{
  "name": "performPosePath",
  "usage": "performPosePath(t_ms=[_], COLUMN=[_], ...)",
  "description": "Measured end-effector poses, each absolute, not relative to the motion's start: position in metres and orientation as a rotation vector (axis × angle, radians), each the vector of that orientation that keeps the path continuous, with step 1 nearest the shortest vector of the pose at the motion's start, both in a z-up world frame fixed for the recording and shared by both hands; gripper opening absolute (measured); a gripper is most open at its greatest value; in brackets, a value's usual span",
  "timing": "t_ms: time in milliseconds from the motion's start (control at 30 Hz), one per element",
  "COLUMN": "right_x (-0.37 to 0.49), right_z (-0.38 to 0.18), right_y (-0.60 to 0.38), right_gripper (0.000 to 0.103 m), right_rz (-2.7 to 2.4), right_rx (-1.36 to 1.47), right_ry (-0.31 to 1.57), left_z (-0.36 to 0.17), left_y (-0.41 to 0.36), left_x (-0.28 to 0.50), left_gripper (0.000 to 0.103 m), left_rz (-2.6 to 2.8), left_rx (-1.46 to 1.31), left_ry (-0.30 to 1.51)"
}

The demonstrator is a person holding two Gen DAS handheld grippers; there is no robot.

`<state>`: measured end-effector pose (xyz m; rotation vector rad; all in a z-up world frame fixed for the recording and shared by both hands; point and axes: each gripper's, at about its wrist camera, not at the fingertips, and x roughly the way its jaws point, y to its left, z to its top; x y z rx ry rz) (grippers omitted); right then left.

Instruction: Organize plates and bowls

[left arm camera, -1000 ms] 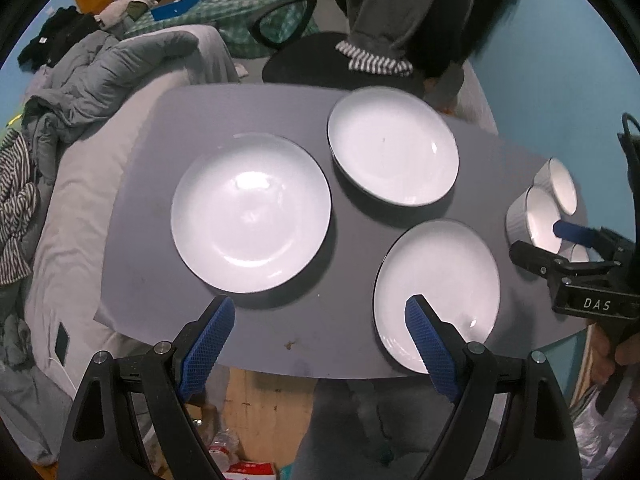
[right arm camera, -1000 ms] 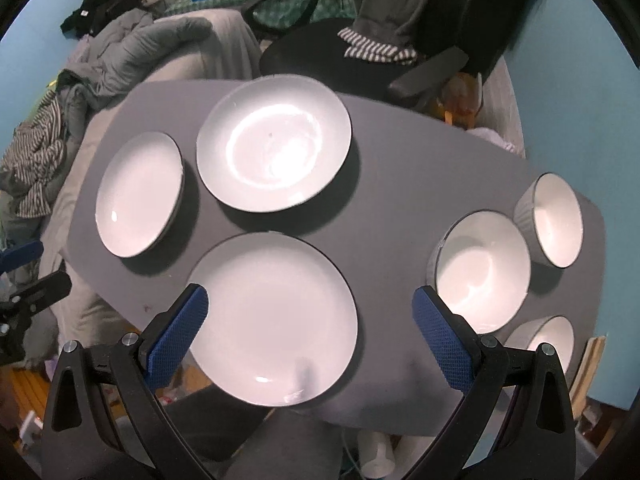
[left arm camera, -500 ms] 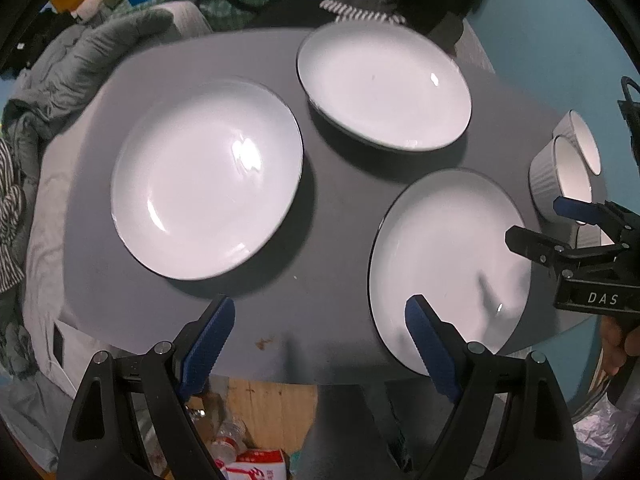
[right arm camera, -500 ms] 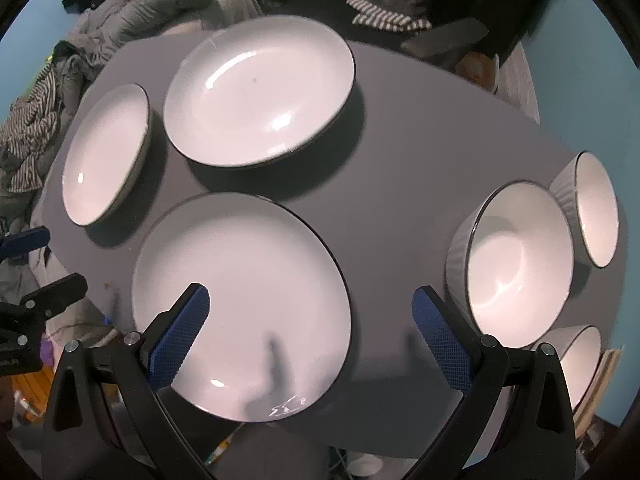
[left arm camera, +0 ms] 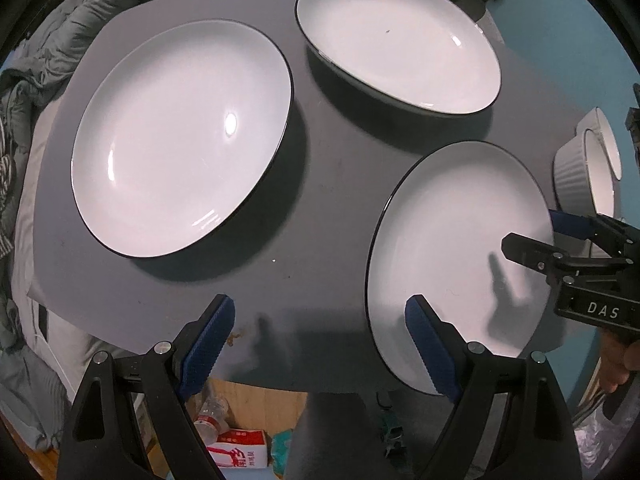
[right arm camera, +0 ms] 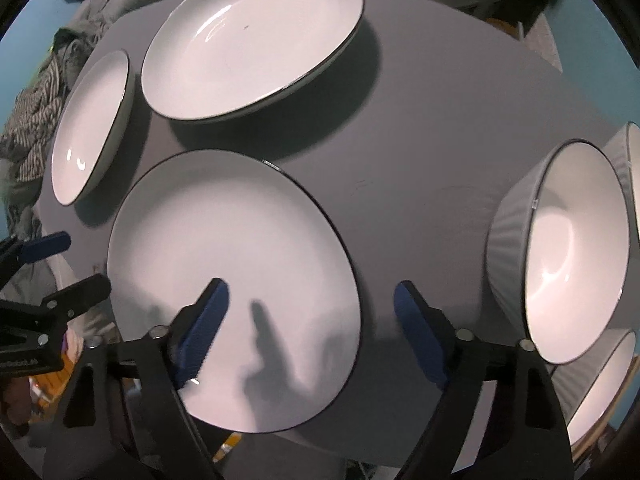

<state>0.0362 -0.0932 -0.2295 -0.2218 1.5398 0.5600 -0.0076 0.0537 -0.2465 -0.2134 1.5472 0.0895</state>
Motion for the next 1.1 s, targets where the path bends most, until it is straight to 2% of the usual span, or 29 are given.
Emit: performPosePath(t_ms=[67,233,467,533,600,800,867,1000,1100], right_x=[0.038,0.046,0.05,0.054,0.057,0.068,0.068,0.07,0.074], right_z=[-0.232,-0.241,-0.243,-0.243,-0.244,-0.248,-0.249,-0.251,-0.253], right_y=[-0.092,-0.091,-0.09,-0.094,-0.095,-0.093,-0.09,-0.09,-0.096], right_gripper=[0.079,0.063,0.049,0.039,0.032,0.023,0.023,0.021,0.021], right_rz=[0.573,0.592,0.625,0.63,0.642,0.692,0.704,0.723,0.739], right_rx=[-0.229,-0.251,-0.283,-0.28,-0.27,-0.253,-0.262,-0.256,-0.236], right_ry=[1.551,1.586,1.592,1.597,1.604,1.631,1.636,1.645,1.664], left_z=[-0.249,-0.257,-0.262,-0.264,-0.263,-0.266,-0.269,-0.27,-0.267], left_y=[0.056,0.057,0.066,0.07,0.073,0.083,0.088,0.096,0.102], left_x=[-0.007,-0.006,0.001,0.002,0.005,0.011,0.013,0.015,0.02], left_gripper=[0.088,0.088,0.088,0.087,0.081,0.065,0.057,0.052,0.045], left_rz=[0.098,0.11,0.118,0.124,0.131,0.157,0.154,0.131,0.115], left_rx=[-0.225,-0.253,-0.302,-0.315,-0.333,-0.388,-0.409,-0.434,-0.445], left_ry=[1.554,1.573,1.593,1.596,1.601,1.622,1.627,1.631,1.621])
